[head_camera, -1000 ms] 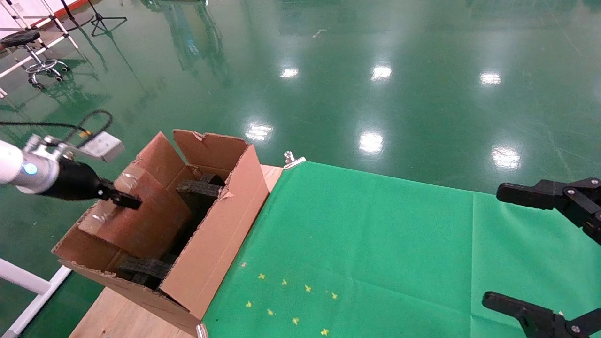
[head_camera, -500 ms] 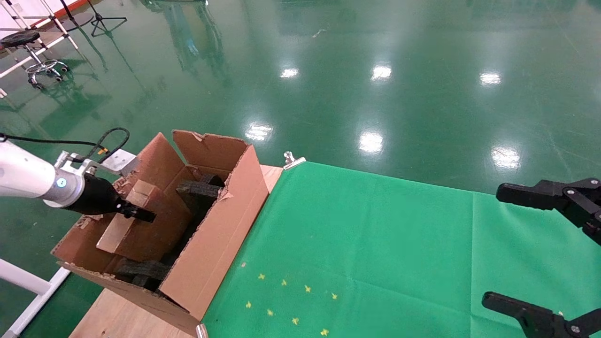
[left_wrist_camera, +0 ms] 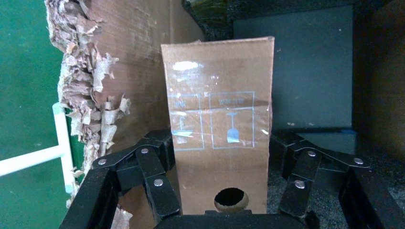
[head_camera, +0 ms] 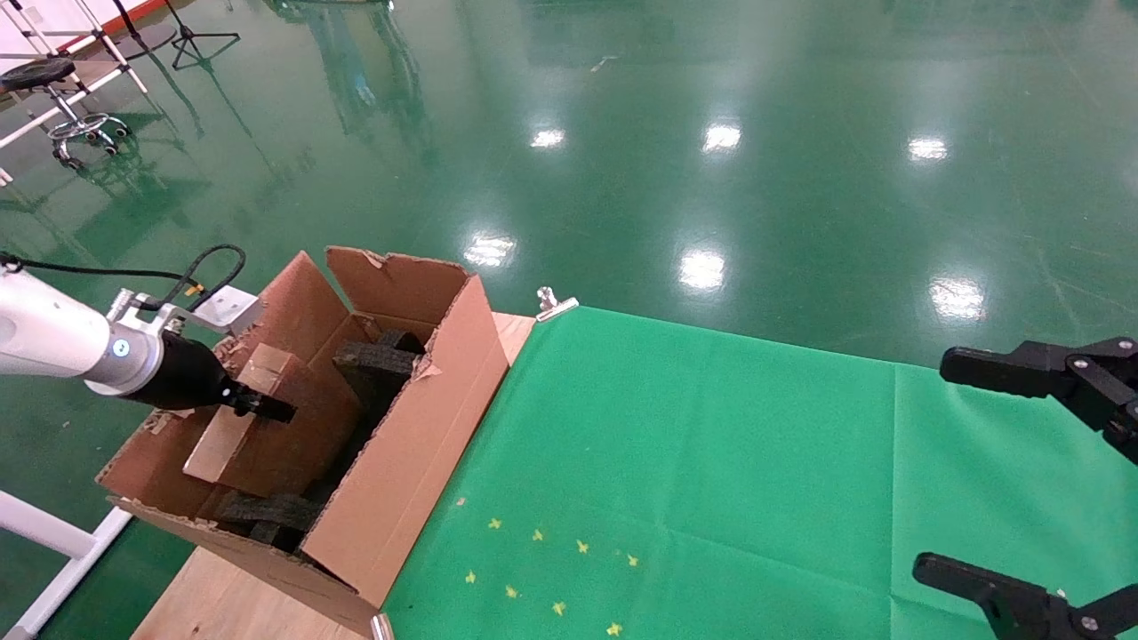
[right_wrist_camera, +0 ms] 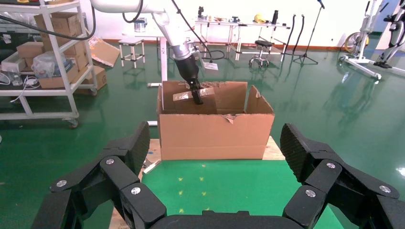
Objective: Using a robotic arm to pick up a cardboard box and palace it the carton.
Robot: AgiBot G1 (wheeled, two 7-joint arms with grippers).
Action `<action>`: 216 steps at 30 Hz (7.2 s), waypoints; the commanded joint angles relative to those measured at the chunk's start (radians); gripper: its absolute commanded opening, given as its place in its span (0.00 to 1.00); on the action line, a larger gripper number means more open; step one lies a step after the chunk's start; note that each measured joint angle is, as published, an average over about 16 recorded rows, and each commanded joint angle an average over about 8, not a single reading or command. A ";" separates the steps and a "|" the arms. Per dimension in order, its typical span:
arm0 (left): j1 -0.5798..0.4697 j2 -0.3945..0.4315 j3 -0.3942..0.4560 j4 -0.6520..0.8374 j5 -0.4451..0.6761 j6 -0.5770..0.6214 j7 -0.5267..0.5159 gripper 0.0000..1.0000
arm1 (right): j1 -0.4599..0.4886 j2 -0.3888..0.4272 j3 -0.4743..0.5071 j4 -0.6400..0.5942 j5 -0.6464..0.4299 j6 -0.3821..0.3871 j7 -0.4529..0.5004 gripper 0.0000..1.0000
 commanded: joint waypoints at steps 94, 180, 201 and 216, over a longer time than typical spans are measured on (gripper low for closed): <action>0.618 -0.187 -0.673 -1.181 -0.944 0.442 0.346 1.00 | 0.000 0.000 -0.001 -0.001 0.001 0.001 -0.001 1.00; 0.708 -0.196 -0.747 -1.292 -1.046 0.469 0.370 1.00 | 0.000 0.001 -0.001 -0.001 0.001 0.001 -0.001 1.00; 0.708 -0.196 -0.747 -1.291 -1.046 0.469 0.370 1.00 | 0.000 0.001 -0.001 -0.001 0.001 0.001 -0.001 1.00; 0.708 -0.196 -0.747 -1.291 -1.046 0.469 0.370 1.00 | 0.000 0.001 -0.001 -0.001 0.001 0.001 -0.001 1.00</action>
